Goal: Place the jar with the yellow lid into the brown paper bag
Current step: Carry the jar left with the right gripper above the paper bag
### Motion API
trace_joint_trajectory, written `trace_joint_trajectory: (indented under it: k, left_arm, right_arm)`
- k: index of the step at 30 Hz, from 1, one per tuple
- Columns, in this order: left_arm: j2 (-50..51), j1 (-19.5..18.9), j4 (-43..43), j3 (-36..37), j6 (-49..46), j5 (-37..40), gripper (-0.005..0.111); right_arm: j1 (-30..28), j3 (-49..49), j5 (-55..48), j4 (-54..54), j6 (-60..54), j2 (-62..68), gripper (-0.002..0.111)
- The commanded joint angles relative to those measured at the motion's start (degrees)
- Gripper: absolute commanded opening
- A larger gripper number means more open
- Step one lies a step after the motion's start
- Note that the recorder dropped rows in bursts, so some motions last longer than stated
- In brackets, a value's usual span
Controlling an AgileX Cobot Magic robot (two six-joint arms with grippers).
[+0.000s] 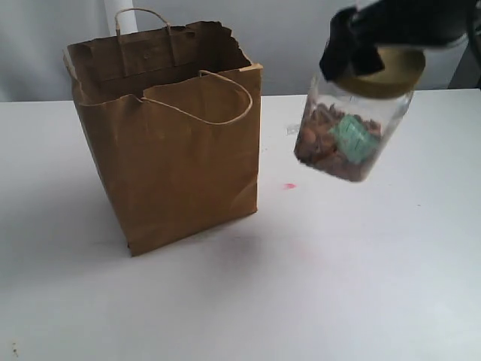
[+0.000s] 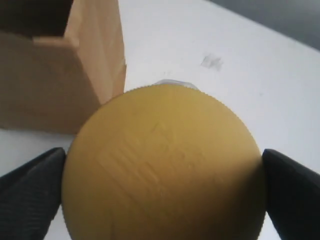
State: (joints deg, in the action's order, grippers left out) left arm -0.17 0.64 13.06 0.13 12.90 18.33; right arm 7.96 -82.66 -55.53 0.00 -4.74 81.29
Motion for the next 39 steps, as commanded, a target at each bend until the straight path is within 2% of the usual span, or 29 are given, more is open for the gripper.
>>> trace_joint_trajectory:
  k: [1,10,18,30,39]
  left_arm:
    - [0.2,0.3,-0.2,-0.1,0.2,-0.5,0.001]
    - [0.2,0.3,-0.2,-0.1,0.2,-0.5,0.001]
    - [0.2,0.3,-0.2,-0.1,0.2,-0.5,0.001]
    - [0.2,0.3,-0.2,-0.1,0.2,-0.5,0.001]
    - [0.2,0.3,-0.2,-0.1,0.2,-0.5,0.001]
  right_arm:
    - [0.1,-8.5,-0.8,-2.9,3.3,-1.5,0.0]
    - [0.1,-19.9,3.4,1.3,3.7,-1.5,0.0]
    - [0.2,-20.8,15.6,15.6,-1.1,-0.3,0.0]
    - [12.4,-20.8,35.9,18.1,-7.0,10.3,0.0]
    - [15.0,-20.8,43.9,18.1,-7.0,18.6,0.0]
